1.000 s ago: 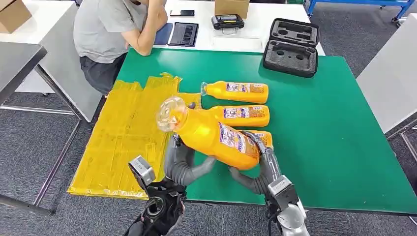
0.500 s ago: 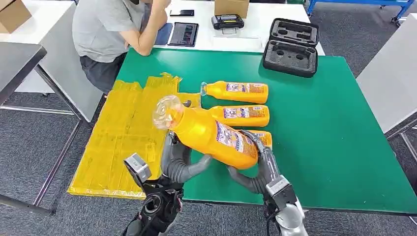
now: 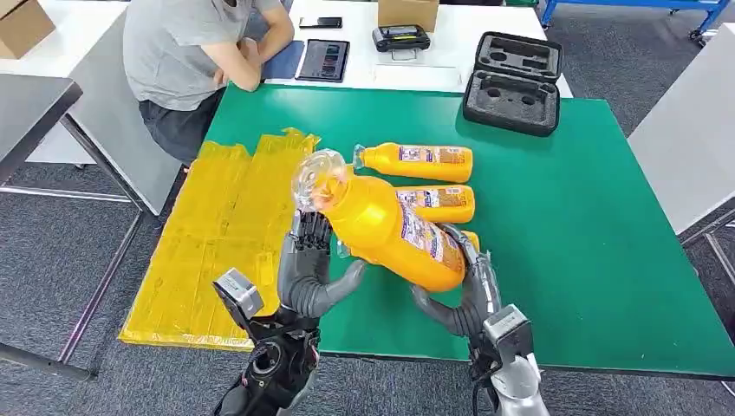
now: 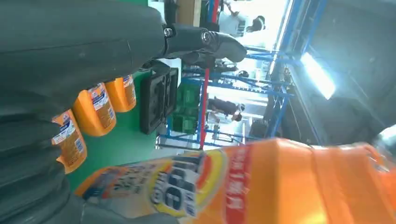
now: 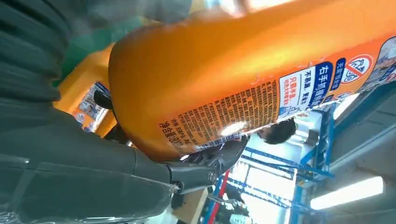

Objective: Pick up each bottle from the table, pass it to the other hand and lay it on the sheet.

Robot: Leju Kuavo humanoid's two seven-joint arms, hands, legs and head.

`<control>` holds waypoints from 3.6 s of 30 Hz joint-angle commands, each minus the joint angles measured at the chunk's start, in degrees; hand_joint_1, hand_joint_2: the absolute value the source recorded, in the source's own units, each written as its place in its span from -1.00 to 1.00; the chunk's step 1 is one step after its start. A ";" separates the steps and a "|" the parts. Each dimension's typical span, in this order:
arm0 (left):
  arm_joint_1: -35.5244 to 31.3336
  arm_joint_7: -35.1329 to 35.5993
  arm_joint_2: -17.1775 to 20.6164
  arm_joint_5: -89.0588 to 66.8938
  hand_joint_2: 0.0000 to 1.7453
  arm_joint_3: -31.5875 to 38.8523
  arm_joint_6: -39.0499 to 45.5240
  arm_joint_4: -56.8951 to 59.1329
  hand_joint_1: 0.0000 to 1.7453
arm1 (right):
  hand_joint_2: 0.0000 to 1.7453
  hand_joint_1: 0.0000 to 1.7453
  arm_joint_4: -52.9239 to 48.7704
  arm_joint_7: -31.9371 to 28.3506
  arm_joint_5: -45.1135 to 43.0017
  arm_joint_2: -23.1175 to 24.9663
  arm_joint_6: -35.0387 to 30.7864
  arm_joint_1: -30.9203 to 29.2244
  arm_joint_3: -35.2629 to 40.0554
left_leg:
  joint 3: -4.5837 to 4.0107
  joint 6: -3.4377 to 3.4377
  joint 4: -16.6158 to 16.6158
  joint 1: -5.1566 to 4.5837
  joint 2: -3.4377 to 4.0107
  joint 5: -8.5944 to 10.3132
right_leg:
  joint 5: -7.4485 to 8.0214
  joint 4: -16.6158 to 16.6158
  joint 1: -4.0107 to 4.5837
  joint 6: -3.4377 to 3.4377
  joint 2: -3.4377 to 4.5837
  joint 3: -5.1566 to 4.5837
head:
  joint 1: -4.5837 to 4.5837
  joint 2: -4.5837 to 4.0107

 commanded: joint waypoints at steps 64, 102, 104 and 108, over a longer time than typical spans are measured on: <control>-4.86 0.24 -1.17 0.49 1.00 -1.25 -4.04 14.71 -1.00 | 1.00 1.00 14.18 -2.36 3.55 -0.03 -3.11 -7.42 8.20 | 0.43 -0.09 -0.06 0.03 0.07 -0.17 | -0.13 -0.09 0.04 -0.10 0.07 0.42 | 0.02 0.00; -3.71 0.24 -0.39 -0.33 -1.00 -0.59 -2.09 11.56 -1.00 | 1.00 1.00 13.30 -2.23 -0.02 -1.16 -3.51 -9.77 4.03 | 0.19 -0.05 -0.02 -0.02 -0.01 -0.08 | -0.09 -0.01 -0.01 -0.06 -0.01 0.19 | 0.00 0.00; -3.71 0.24 -0.39 -0.33 -1.00 -0.59 -2.09 11.56 -1.00 | 1.00 1.00 13.30 -2.23 -0.02 -1.16 -3.51 -9.77 4.03 | 0.19 -0.05 -0.02 -0.02 -0.01 -0.08 | -0.09 -0.01 -0.01 -0.06 -0.01 0.19 | 0.00 0.00; -3.83 0.24 -0.34 -0.10 1.00 -1.07 -2.91 11.60 -1.00 | 1.00 1.00 15.65 -1.41 -0.43 -0.71 -1.88 -10.29 4.03 | 0.23 -0.06 -0.02 -0.01 0.00 -0.10 | -0.10 -0.01 -0.01 -0.07 -0.01 0.23 | 0.00 0.00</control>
